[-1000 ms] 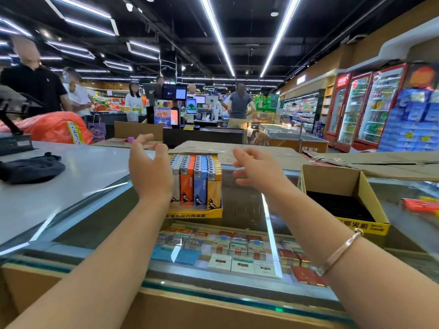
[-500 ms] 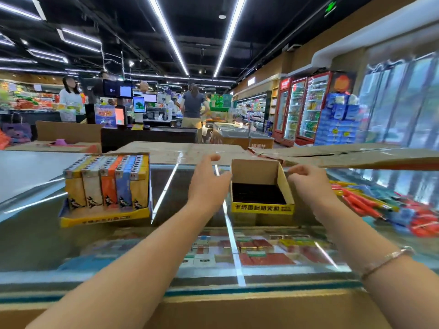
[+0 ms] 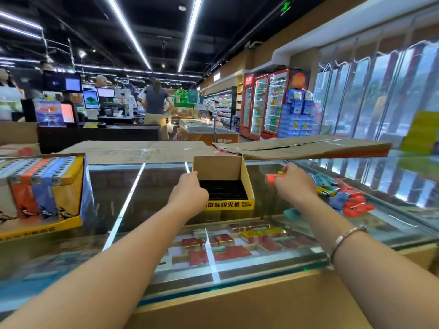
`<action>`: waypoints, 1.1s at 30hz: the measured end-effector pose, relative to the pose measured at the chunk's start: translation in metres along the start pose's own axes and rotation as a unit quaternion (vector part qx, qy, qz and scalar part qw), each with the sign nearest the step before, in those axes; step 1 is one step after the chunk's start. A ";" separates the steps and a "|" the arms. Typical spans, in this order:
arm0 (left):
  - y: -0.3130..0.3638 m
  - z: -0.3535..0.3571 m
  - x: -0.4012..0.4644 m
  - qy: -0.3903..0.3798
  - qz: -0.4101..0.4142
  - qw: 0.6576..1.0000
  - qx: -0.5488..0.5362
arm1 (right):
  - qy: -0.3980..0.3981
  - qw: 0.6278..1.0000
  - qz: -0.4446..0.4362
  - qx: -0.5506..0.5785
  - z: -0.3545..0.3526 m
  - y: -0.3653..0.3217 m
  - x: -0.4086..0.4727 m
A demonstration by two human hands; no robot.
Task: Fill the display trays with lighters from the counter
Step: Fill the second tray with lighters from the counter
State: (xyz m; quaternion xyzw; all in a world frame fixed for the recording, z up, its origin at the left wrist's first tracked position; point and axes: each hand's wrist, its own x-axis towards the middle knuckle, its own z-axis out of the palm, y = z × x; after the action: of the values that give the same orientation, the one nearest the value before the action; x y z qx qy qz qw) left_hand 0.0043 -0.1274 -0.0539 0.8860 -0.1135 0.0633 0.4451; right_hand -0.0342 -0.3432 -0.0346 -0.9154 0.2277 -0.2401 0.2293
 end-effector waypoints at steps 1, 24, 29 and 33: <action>-0.001 0.001 0.000 -0.003 0.009 1.000 0.008 | -0.009 0.996 0.036 -0.080 -0.003 0.009 0.005; -0.023 -0.046 -0.006 0.027 -0.003 0.990 0.135 | -0.245 0.953 -0.092 -0.151 0.031 -0.052 0.012; -0.038 -0.066 -0.003 0.020 0.000 0.989 0.147 | -0.260 0.948 -0.090 -0.162 0.038 -0.074 0.009; -0.046 -0.073 -0.001 -0.017 0.004 0.994 0.109 | -0.224 0.954 -0.088 -0.177 0.043 -0.079 0.010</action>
State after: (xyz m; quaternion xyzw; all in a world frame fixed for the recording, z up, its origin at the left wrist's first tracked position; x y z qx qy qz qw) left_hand 0.0140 -0.0421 -0.0467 0.9299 -0.1165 0.0624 0.3433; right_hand 0.0213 -0.2726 -0.0234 -0.9879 0.1280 -0.0038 0.0871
